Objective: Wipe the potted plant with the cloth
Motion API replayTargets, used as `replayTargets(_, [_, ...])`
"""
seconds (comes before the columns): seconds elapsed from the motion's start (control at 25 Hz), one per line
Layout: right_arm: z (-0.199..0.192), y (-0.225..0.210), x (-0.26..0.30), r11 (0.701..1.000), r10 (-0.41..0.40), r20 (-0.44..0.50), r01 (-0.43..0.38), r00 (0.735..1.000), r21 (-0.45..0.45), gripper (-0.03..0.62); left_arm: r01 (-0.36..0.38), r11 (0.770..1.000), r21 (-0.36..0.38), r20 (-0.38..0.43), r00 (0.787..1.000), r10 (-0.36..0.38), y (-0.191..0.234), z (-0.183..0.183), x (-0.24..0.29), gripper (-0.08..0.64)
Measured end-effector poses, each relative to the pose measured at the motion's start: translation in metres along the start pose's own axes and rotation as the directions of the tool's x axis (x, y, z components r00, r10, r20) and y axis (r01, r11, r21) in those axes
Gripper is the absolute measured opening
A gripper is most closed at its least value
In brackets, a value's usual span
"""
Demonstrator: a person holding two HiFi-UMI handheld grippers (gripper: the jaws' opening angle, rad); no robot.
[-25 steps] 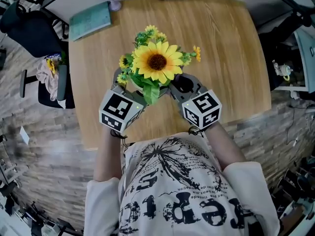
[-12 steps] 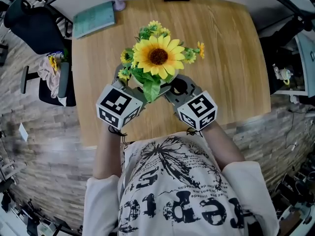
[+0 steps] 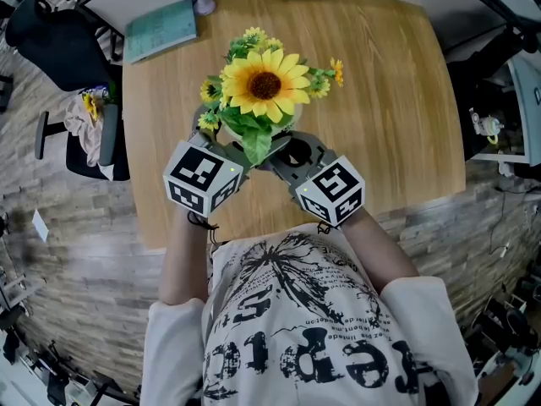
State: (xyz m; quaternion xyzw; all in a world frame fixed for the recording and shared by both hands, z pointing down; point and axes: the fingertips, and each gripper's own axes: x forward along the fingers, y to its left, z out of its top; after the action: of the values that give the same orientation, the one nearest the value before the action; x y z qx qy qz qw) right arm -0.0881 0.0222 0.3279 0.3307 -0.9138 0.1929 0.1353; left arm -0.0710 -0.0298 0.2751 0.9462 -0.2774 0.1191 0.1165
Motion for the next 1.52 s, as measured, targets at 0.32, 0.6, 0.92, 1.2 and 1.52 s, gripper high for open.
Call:
replayTargets(0.32, [-0.004,0.000,-0.009,1.000,-0.002,-0.002,0.002,1.000,-0.002,0.074,-0.071,0.997,-0.027,-0.021,0.997,0.071,0.014,-0.006,0.000,0.529])
replayTargets(0.6, [-0.002,-0.010,-0.016,1.000,-0.027,0.021,0.027,0.999,-0.003,0.075,-0.084,0.995,-0.047,-0.034,0.996,0.083,0.020,-0.012,-0.002,0.529])
replayTargets(0.92, [0.007,-0.035,-0.040,0.995,-0.097,0.069,0.095,0.993,0.033,0.074,-0.061,0.997,-0.041,-0.046,0.997,0.059,0.007,-0.011,-0.001,0.529])
replayTargets(1.2, [0.017,-0.071,-0.062,0.986,-0.158,0.096,0.152,0.983,0.071,0.075,-0.033,0.998,-0.052,-0.071,0.997,0.029,-0.007,-0.015,0.008,0.529])
replayTargets(1.52, [0.016,-0.118,-0.081,0.961,-0.263,0.112,0.249,0.958,0.121,0.075,0.029,1.000,0.007,-0.129,0.991,-0.028,-0.019,-0.042,0.025,0.529])
